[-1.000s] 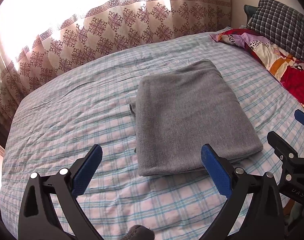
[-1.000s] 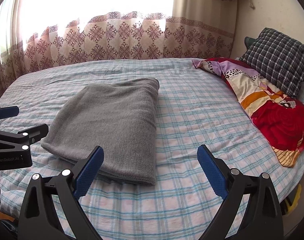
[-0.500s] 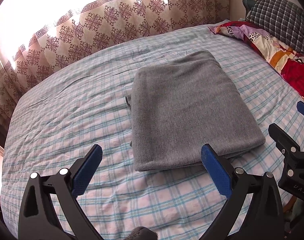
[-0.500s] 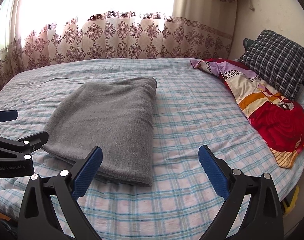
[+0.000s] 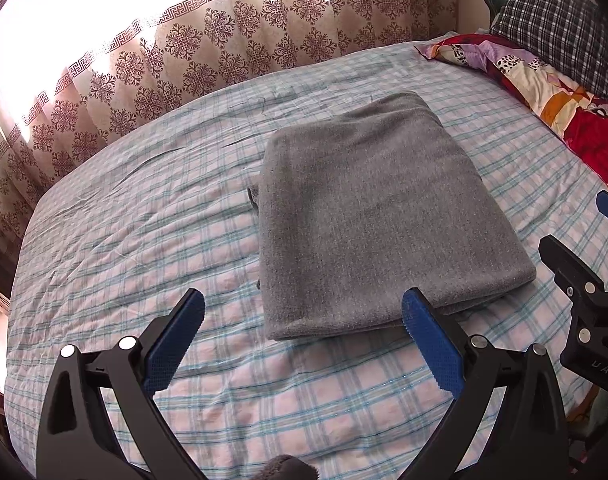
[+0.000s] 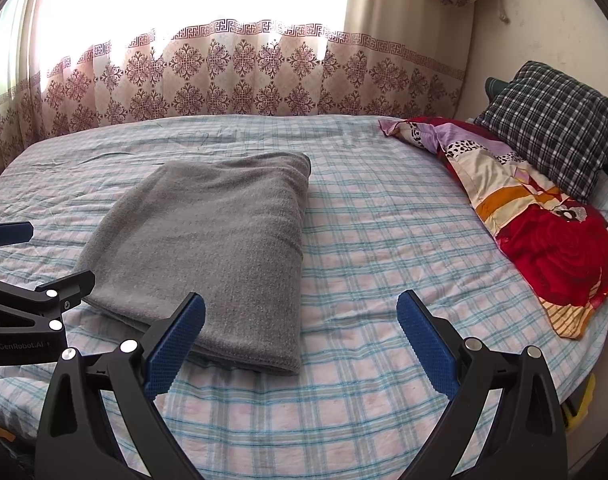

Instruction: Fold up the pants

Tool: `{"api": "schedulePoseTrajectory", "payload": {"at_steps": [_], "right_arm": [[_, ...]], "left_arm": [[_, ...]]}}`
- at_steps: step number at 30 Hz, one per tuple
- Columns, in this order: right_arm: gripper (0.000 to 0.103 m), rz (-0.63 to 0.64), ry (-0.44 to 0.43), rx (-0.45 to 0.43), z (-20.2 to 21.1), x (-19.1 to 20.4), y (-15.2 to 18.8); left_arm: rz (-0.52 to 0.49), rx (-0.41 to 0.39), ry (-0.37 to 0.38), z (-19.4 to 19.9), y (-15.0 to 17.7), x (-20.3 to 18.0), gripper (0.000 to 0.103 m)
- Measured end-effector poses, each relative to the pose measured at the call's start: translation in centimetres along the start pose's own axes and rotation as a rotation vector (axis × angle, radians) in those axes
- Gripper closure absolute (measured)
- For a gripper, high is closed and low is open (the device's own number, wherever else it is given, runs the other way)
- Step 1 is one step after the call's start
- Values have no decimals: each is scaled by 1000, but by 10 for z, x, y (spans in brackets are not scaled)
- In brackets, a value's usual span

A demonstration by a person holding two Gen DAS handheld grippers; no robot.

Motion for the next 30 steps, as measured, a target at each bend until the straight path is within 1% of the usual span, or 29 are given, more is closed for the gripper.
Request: {"api": "schedulePoseTrajectory", "payload": {"at_steps": [30], "right_arm": [[7, -6, -14, 25, -6, -2, 6]], "left_arm": [[-3, -17, -3, 5, 0, 0, 3]]}}
Point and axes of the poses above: each gripper's, at about its wrist camera, not at the fingertips, and z roughly against the way its jaws point, x to its left, y to its underside, the point moved 9 cm from there along -z, roughly the way its jaws point, and after that the axes turned 5 degrees about -z, right-handed, at the moved point
